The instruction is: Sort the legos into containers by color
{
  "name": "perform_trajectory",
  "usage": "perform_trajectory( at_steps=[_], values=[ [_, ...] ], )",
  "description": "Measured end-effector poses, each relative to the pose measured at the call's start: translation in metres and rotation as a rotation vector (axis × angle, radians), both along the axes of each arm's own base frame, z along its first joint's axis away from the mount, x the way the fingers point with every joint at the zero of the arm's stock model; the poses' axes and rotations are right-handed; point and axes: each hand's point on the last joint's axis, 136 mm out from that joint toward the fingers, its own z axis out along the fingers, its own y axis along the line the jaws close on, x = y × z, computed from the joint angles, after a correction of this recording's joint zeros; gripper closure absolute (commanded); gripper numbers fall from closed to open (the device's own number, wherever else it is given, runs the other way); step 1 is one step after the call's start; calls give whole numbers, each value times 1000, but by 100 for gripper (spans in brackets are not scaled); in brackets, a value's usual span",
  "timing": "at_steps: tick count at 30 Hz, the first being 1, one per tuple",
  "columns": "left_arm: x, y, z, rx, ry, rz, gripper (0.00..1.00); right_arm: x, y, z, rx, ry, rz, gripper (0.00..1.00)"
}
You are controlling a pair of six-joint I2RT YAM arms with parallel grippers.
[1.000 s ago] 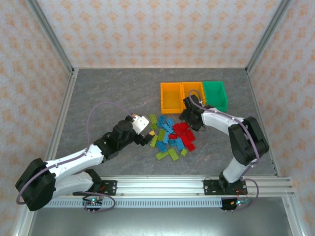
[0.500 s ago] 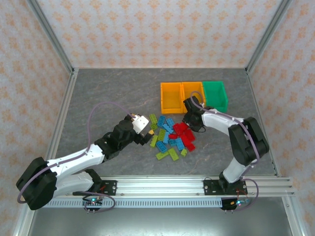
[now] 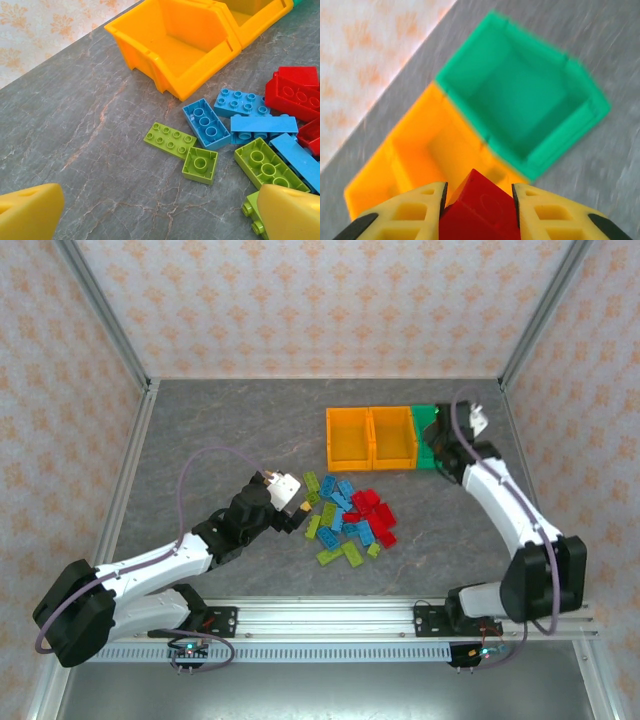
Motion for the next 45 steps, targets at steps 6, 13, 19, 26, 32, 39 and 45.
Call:
perform_trajectory(
  at_steps=[6, 13, 19, 26, 32, 39, 45],
  values=[
    [6, 9, 6, -10, -11, 75, 0, 93, -30, -34, -27, 85, 3, 67],
    [23, 24, 18, -61, -9, 233, 0, 103, -23, -92, -7, 239, 45, 45],
    [46, 48, 27, -219, 116, 465, 10, 83, -23, -69, 9, 222, 37, 37],
    [75, 24, 23, -450, 366, 666, 23, 4, 27, 17, 70, 41, 243, 29],
    [90, -5, -54, -476, 637, 796, 24, -65, 121, 45, 79, -9, 620, 27],
    [110, -31, -101, -462, 768, 842, 26, -91, 134, 25, 48, 91, 724, 26],
    [114, -31, -119, -389, 811, 899, 34, -95, 132, 21, 37, 115, 727, 26]
  ],
)
